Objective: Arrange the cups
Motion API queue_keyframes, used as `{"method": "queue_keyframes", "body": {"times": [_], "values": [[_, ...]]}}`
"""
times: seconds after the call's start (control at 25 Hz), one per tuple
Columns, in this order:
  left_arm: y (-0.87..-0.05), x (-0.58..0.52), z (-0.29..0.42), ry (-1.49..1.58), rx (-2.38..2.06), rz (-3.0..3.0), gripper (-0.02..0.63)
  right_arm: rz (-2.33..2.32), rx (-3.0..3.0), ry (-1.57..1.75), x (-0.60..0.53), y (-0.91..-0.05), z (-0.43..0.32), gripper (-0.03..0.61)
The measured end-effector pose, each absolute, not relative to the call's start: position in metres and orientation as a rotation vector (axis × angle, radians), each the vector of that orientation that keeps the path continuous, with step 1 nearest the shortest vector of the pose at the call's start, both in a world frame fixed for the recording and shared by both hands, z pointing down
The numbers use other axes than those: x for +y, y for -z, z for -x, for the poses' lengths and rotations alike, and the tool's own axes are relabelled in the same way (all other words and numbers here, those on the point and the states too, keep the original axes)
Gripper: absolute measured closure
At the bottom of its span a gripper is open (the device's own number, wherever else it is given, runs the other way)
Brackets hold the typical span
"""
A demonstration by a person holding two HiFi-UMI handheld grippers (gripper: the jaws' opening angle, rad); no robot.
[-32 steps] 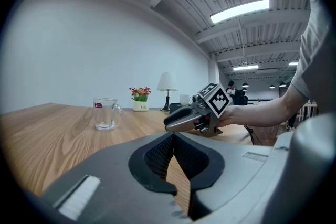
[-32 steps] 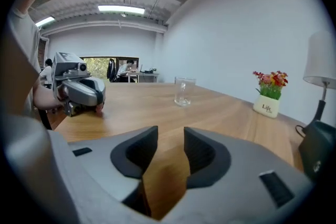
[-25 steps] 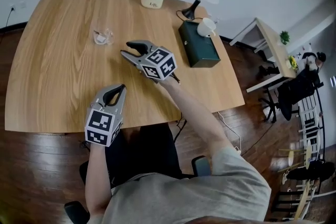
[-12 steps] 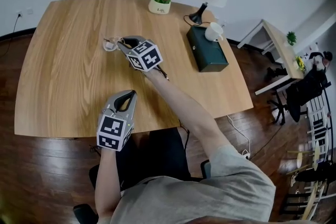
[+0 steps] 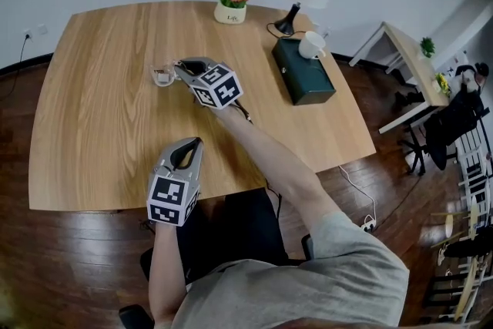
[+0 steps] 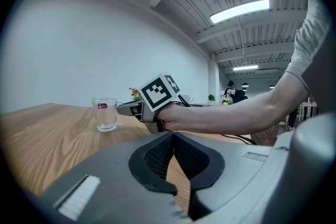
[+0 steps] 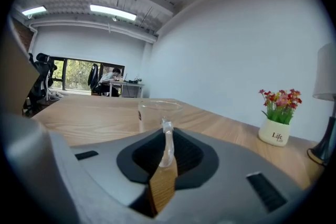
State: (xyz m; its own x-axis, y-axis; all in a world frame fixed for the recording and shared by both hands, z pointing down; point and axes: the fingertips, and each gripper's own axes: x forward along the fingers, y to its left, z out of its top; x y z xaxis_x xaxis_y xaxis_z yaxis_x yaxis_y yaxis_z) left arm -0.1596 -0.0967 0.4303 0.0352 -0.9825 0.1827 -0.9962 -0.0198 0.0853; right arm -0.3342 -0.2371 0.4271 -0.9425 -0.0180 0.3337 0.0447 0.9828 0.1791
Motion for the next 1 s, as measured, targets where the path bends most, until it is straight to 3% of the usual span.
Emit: {"method": "queue_keyframes", "body": {"times": [0.32,0.64,0.84,1.0], "values": [[-0.426,-0.089,0.168,-0.097,-2.067,-2.106,0.603,-0.067,-2.955,0.094,-0.264,-0.384,0.249,0.522],[-0.426,-0.097,0.164,-0.104,-2.057,-2.125,0.603,-0.562,-2.937,0.23,-0.384,-0.308,0.049,0.522],[-0.428,-0.096,0.163,-0.106,-2.058,-2.123,0.603,-0.878,-2.759,0.214,-0.465,-0.314,-0.053,0.522],[-0.431,-0.095,0.161,-0.101,-2.056,-2.123,0.603,-0.93,-2.7,0.129,-0.492,-0.333,-0.083,0.522]]}}
